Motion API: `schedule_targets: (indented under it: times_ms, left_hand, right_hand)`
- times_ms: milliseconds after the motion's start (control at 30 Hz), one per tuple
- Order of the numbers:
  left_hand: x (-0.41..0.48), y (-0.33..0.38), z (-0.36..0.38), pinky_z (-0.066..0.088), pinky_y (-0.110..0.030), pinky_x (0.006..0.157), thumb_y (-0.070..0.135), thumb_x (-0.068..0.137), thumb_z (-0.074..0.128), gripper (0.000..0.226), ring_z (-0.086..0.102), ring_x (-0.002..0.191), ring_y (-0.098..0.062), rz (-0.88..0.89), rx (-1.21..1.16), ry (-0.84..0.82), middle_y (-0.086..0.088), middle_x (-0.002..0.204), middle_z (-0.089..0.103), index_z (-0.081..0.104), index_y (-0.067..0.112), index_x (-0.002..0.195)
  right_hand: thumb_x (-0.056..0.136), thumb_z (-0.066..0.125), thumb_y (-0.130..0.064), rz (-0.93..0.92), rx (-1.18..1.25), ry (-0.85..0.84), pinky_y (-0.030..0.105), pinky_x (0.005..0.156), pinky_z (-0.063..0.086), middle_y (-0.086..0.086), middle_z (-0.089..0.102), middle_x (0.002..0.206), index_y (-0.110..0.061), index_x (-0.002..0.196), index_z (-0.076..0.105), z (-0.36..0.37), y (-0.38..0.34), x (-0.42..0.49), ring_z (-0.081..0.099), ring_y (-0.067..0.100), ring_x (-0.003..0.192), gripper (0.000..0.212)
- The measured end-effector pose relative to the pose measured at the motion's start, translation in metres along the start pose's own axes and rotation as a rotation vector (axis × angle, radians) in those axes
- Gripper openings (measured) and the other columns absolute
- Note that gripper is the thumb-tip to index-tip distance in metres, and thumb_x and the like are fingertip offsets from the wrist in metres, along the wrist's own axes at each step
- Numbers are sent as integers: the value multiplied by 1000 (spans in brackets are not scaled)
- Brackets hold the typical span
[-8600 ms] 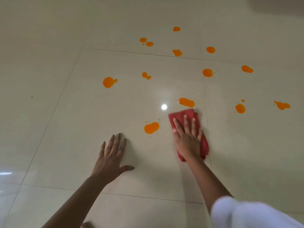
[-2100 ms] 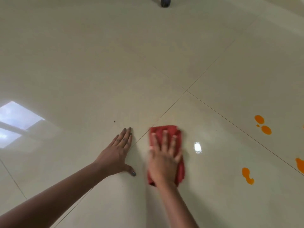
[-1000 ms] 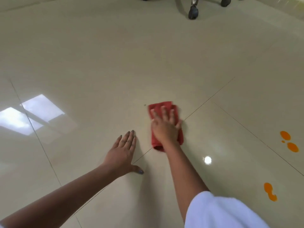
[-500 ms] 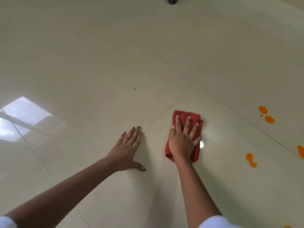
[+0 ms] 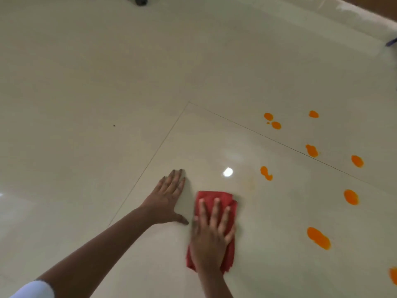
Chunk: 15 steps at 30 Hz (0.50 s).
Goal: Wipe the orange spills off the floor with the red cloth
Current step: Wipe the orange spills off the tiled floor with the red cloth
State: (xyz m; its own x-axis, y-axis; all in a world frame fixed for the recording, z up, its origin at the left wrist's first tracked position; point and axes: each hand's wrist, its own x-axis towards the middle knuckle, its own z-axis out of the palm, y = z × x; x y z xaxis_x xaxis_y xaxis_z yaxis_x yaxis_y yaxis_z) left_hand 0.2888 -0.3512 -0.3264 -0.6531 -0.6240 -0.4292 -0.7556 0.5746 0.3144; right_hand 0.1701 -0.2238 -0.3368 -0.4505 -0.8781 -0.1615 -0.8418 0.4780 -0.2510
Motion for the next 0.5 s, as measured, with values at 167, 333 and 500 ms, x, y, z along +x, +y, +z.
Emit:
schedule_targets:
  times_ms: [167, 333, 500]
  left_hand:
    - [15, 4, -5, -13, -45, 114, 76, 60, 60, 131, -31, 139, -20, -43, 44, 1, 3, 145, -39, -21, 17, 144]
    - [20, 22, -3, -11, -47, 116, 82, 58, 56, 135, -31, 139, -28, -59, 65, -20, -6, 151, -34, -21, 12, 144]
    - [41, 85, 16, -17, -45, 112, 85, 58, 50, 136, -35, 135, -31, 161, 166, -48, -11, 150, -35, -27, 10, 140]
  right_hand:
    - [96, 30, -44, -261, -184, -26, 55, 111, 14, -5, 16, 157, -46, 143, 22, -15, 25, 68, 11, 28, 145, 48]
    - [93, 38, -38, 301, -51, 182, 58, 105, 25, 4, 35, 151, -37, 138, 42, -21, 85, 36, 29, 35, 138, 45]
    - [90, 35, -44, -99, -141, 77, 57, 102, 32, -1, 39, 149, -41, 138, 39, -16, 86, 1, 35, 30, 136, 47]
